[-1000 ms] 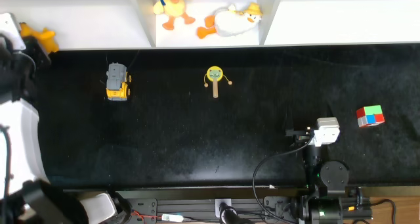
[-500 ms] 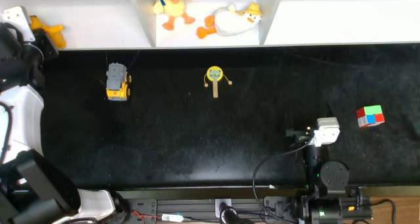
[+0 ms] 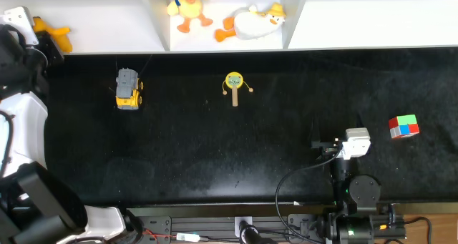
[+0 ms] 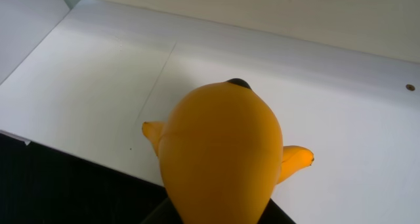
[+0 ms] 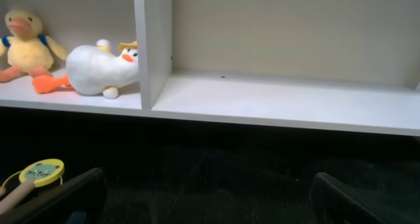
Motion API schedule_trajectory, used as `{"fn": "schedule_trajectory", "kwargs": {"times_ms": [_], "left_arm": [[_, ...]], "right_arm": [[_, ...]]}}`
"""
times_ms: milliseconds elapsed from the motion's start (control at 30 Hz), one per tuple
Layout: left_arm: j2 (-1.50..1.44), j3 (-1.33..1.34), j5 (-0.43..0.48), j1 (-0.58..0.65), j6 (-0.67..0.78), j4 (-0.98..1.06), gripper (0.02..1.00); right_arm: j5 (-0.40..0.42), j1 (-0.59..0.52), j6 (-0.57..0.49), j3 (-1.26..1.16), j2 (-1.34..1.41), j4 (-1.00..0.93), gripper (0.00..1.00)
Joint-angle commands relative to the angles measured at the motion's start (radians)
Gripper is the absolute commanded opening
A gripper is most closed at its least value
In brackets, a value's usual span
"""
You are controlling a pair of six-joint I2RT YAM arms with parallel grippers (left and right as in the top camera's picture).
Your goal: Store Toys
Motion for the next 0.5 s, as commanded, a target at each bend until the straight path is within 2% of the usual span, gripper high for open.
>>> {"fn": "schedule_trajectory", "kwargs": {"times_ms": [33, 167, 300, 400, 500], "left_arm": [[0.03, 0.027, 0.014, -0.011, -0.01, 0.005, 0.139], [0.04, 0.027, 0.014, -0.015, -0.01, 0.028, 0.159], [0.055, 0.027, 0.015, -0.017, -0.011, 0.035, 0.222], [0.064, 0.027, 0.021, -0.017, -0.01, 0.045, 0.308], [0.067, 0.027, 0.026, -0.017, -0.01, 0.058, 0.47]], "right_arm": [[0.007, -0.002, 0.004, -0.013, -0.009, 0.005, 0.993], [0.007, -0.002, 0.003, -0.013, -0.009, 0.005, 0.996], [0.007, -0.002, 0.003, -0.013, -0.009, 0.005, 0.996], [0.007, -0.002, 0.003, -0.013, -0.009, 0.005, 0.996], [0.007, -0.002, 0.003, -0.013, -0.009, 0.005, 0.996]]}}
